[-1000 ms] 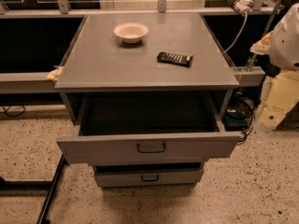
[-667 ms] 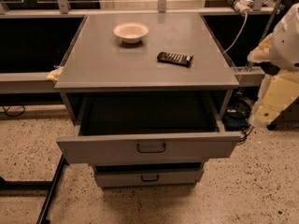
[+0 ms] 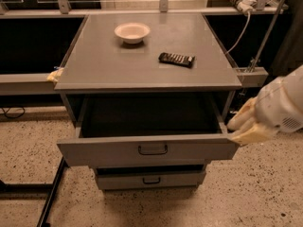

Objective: Close top drawer

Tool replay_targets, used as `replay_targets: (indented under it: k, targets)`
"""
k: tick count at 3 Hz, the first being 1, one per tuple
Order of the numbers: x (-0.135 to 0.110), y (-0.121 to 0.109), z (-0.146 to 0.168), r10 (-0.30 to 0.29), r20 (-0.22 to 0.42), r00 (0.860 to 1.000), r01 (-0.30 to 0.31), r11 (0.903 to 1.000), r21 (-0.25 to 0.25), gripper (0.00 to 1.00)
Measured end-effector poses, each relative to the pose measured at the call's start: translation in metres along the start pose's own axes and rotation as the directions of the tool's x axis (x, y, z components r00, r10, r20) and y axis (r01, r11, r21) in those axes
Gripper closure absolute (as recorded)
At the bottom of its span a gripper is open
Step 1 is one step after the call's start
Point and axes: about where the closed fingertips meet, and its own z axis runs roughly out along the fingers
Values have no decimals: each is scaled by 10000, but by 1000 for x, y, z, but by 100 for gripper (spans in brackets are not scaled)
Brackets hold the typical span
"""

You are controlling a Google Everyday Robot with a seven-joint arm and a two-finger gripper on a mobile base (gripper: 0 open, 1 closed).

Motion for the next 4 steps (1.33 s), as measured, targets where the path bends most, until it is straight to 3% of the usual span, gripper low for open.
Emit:
replay_targets:
  k: [1,2,3,4]
  targets:
    - [10,8,82,42,1944,9809,131,9961,-878,88]
    - [9,17,142,447,3526,9347,131,9871,-1598,100]
    - [8,17,141,442,3521,9349,134,9871,-1592,100]
    - [13,12,158,-317,3461,9376,709,9924,-1010,100]
